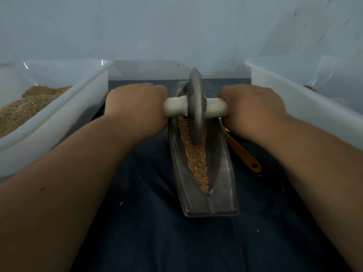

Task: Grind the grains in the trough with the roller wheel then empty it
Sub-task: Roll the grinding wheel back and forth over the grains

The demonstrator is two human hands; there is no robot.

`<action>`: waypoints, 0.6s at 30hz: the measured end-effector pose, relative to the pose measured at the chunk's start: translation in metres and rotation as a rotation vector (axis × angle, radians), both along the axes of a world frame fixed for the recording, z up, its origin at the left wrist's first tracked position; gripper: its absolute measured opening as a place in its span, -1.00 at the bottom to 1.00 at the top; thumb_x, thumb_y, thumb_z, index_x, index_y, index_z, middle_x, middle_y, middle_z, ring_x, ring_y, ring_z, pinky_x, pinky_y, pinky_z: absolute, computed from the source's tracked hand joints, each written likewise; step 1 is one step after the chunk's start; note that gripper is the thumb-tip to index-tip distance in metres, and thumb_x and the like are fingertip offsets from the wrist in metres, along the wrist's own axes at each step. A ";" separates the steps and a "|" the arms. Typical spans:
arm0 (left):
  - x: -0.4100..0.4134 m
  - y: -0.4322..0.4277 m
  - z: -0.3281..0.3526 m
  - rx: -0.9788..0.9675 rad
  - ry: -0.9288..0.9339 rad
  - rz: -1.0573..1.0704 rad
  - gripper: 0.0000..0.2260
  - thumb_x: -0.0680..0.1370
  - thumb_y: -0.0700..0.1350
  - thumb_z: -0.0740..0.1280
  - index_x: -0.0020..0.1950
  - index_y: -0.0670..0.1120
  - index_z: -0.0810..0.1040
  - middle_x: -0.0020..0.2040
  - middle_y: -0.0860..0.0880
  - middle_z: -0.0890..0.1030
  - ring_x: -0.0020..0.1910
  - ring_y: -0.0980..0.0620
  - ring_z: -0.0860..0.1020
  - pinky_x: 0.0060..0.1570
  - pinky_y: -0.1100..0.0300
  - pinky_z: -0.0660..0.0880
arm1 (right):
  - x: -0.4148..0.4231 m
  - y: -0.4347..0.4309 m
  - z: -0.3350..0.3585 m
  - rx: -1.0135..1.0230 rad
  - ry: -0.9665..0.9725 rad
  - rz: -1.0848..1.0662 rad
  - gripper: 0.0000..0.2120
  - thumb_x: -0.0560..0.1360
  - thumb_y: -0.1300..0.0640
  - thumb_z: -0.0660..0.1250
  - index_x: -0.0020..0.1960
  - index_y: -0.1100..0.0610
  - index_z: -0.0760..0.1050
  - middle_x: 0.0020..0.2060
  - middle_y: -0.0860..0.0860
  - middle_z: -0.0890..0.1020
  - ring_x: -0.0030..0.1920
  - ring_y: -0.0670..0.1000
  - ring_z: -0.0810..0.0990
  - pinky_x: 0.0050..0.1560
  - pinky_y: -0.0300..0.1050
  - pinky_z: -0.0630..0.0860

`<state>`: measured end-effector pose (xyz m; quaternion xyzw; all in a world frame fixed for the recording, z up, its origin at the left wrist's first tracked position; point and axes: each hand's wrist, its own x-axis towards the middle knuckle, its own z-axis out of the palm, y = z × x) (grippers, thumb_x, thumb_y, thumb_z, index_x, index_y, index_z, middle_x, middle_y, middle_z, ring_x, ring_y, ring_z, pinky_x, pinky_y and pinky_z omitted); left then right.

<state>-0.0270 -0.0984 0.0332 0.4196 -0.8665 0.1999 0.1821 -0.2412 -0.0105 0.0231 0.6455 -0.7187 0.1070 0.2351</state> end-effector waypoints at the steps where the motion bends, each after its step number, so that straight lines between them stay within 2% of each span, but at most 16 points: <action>1: 0.003 0.000 0.001 0.043 -0.030 0.004 -0.76 0.42 0.15 0.31 -0.24 0.07 0.30 -0.35 0.10 0.36 -0.40 0.04 0.35 -0.37 0.15 0.28 | 0.000 0.004 0.003 0.033 -0.016 0.023 -0.83 0.40 0.05 0.33 -0.20 -0.04 0.32 -0.35 -0.08 0.42 -0.38 -0.01 0.38 -0.42 -0.17 0.18; 4: 0.014 0.003 0.011 0.240 -0.154 -0.056 -0.78 0.36 0.18 0.34 -0.23 0.08 0.39 -0.33 0.10 0.46 -0.38 0.14 0.41 -0.35 0.18 0.38 | 0.004 0.022 0.018 0.193 -0.048 0.085 -0.83 0.38 -0.02 0.34 -0.23 -0.07 0.34 -0.37 -0.11 0.46 -0.37 -0.09 0.42 -0.41 -0.18 0.29; 7: 0.019 0.010 0.017 0.346 -0.244 -0.065 -0.78 0.37 0.16 0.41 -0.15 0.06 0.50 -0.32 0.09 0.51 -0.35 0.14 0.47 -0.38 0.26 0.35 | 0.009 0.046 0.033 0.357 -0.064 0.110 -0.87 0.31 -0.06 0.35 -0.27 -0.12 0.40 -0.44 -0.13 0.49 -0.40 -0.14 0.47 -0.43 -0.17 0.37; 11: 0.019 0.017 0.015 0.295 -0.235 -0.091 -0.78 0.35 0.12 0.46 -0.20 0.06 0.48 -0.33 0.08 0.51 -0.36 0.12 0.47 -0.41 0.33 0.29 | 0.011 0.066 0.041 0.376 -0.053 0.152 -0.82 0.16 -0.16 0.24 -0.32 -0.08 0.41 -0.52 -0.11 0.46 -0.46 -0.11 0.48 -0.43 -0.15 0.47; 15: 0.019 0.014 0.016 0.296 -0.220 -0.112 -0.80 0.37 0.12 0.40 -0.21 0.07 0.44 -0.35 0.11 0.48 -0.39 0.19 0.41 -0.44 0.30 0.24 | 0.010 0.048 0.032 0.386 -0.087 0.105 -0.90 0.33 -0.04 0.33 -0.23 -0.10 0.42 -0.41 -0.11 0.51 -0.36 -0.10 0.50 -0.35 -0.15 0.47; 18: 0.013 0.007 0.009 0.162 -0.111 -0.078 -0.81 0.35 0.15 0.33 -0.20 0.10 0.38 -0.35 0.12 0.41 -0.41 0.14 0.35 -0.40 0.22 0.26 | 0.005 0.025 0.015 0.227 -0.083 0.037 -0.89 0.39 0.04 0.32 -0.15 -0.09 0.39 -0.33 -0.12 0.48 -0.33 -0.07 0.45 -0.38 -0.15 0.37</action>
